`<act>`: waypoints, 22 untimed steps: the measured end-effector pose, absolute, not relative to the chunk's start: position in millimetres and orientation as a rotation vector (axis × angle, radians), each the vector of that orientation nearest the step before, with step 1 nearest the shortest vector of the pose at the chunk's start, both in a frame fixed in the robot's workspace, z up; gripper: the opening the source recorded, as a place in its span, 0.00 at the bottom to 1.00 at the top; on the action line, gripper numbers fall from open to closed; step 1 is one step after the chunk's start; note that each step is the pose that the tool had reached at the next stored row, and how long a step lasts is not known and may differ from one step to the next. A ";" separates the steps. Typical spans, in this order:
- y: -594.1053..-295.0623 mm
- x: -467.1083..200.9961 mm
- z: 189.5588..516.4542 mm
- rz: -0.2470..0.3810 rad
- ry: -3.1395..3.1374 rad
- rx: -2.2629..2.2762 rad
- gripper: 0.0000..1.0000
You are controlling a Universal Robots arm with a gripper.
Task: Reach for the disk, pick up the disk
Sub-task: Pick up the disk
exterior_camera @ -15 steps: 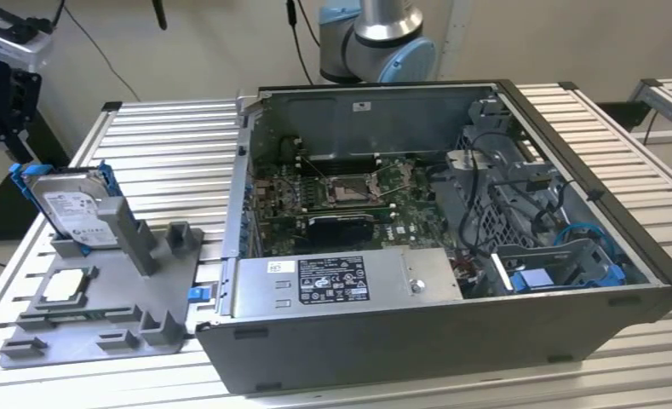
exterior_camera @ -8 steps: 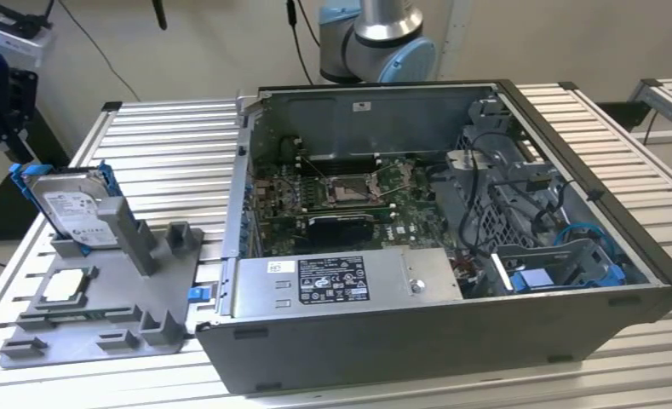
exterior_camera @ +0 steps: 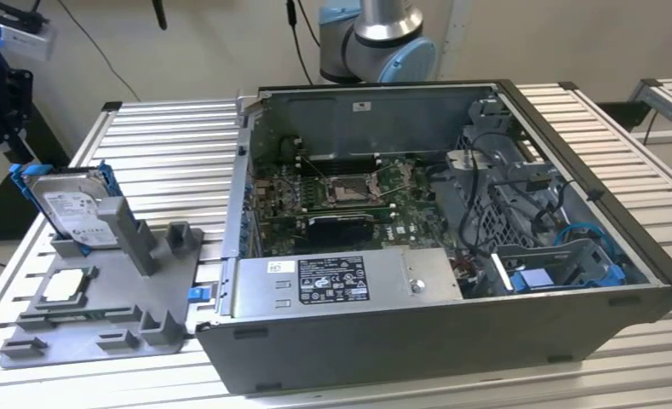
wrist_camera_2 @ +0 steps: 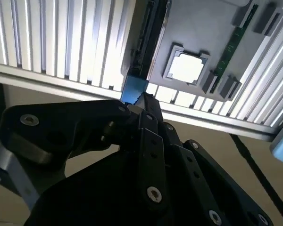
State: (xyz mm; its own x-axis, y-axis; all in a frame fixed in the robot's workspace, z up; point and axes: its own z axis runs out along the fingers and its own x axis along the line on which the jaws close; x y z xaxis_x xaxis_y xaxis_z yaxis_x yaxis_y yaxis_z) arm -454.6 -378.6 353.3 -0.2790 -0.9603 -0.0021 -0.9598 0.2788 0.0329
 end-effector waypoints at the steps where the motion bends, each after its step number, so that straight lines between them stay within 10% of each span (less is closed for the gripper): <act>1: -378.6 -454.6 353.2 -0.043 -2.480 1.898 0.00; 10: -378.5 -454.6 352.9 -0.041 -2.388 2.011 0.00; 11: -378.5 -454.6 352.9 -0.041 -2.388 2.011 1.00; 22: -377.0 -448.8 340.3 -0.041 -2.363 2.041 1.00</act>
State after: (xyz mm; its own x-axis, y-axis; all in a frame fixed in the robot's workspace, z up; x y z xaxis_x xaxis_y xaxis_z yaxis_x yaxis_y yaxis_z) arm -448.8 -377.0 340.3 -0.1453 -0.9894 -0.0028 -0.9889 0.1452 0.0325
